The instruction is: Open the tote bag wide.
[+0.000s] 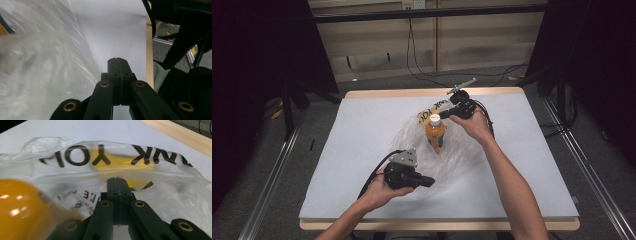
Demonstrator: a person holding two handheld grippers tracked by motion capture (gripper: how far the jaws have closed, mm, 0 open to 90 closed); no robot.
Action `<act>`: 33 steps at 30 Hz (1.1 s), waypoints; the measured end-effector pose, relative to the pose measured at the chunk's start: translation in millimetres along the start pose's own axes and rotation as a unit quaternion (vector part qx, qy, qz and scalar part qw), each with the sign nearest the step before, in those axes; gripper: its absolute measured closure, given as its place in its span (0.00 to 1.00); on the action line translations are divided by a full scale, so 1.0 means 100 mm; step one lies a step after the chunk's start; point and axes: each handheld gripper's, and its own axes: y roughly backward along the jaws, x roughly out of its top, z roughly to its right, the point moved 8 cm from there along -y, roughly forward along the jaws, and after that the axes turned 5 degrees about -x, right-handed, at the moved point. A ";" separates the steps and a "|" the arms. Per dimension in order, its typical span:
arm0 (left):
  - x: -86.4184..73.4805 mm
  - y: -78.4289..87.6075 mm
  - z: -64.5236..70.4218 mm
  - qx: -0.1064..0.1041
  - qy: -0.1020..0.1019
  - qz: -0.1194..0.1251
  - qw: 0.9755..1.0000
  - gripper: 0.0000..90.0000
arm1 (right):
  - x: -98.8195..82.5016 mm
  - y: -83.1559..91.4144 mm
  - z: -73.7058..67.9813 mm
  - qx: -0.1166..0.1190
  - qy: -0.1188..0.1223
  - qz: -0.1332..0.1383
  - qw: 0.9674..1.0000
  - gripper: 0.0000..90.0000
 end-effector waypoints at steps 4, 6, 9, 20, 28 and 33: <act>0.15 0.05 -0.18 0.012 0.009 0.018 1.000 1.00 | -0.08 0.10 -0.06 0.015 -0.002 0.011 1.000 1.00; 0.19 0.06 -0.28 0.022 0.010 0.024 0.999 1.00 | -0.13 0.11 -0.06 0.017 -0.002 0.011 1.000 1.00; 0.26 0.06 -0.43 0.031 0.017 0.036 0.999 1.00 | -0.22 0.11 -0.09 0.028 -0.004 0.018 0.999 1.00; -0.05 -0.18 -0.92 0.083 0.052 -0.021 0.995 1.00 | -0.40 0.18 -0.17 0.029 0.002 0.021 0.999 1.00; -0.34 -0.19 -1.22 0.115 0.090 -0.043 0.988 1.00 | -0.76 0.08 -0.13 0.027 -0.010 -0.010 1.000 1.00; -0.45 -0.14 -1.31 0.130 0.101 -0.066 0.984 1.00 | -0.94 0.05 -0.11 0.032 -0.007 -0.024 0.999 1.00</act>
